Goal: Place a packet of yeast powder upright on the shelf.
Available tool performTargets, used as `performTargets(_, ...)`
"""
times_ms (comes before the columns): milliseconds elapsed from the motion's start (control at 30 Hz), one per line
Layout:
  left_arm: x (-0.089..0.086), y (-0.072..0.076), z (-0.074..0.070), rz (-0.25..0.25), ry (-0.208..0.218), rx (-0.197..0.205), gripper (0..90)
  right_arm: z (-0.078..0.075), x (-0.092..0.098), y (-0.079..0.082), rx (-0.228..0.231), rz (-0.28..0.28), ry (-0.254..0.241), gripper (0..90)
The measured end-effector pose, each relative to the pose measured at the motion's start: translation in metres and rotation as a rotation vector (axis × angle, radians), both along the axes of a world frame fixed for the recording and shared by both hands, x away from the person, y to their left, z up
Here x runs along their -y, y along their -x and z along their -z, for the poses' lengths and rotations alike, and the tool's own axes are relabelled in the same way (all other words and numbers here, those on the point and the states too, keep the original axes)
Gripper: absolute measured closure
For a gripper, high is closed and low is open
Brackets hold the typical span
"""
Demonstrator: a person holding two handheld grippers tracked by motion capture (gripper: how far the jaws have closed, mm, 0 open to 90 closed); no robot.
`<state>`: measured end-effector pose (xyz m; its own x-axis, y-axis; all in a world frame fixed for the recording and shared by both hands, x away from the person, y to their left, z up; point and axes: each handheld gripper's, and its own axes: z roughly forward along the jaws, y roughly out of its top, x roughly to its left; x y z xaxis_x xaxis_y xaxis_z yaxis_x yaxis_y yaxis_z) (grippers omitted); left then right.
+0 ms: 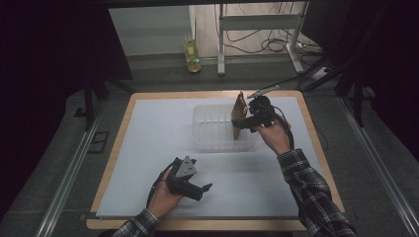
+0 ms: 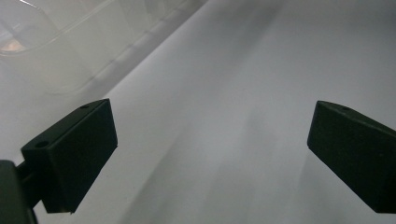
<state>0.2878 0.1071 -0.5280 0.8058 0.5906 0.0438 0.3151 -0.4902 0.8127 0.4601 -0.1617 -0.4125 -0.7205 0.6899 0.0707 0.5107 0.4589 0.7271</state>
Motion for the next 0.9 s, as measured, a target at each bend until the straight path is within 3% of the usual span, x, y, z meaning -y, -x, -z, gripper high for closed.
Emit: performTargets(900,0.002,0.000,0.000,0.007,0.000,-0.008,1.9,0.006,0.010,0.040,0.024,-0.073,0.020,1.6)
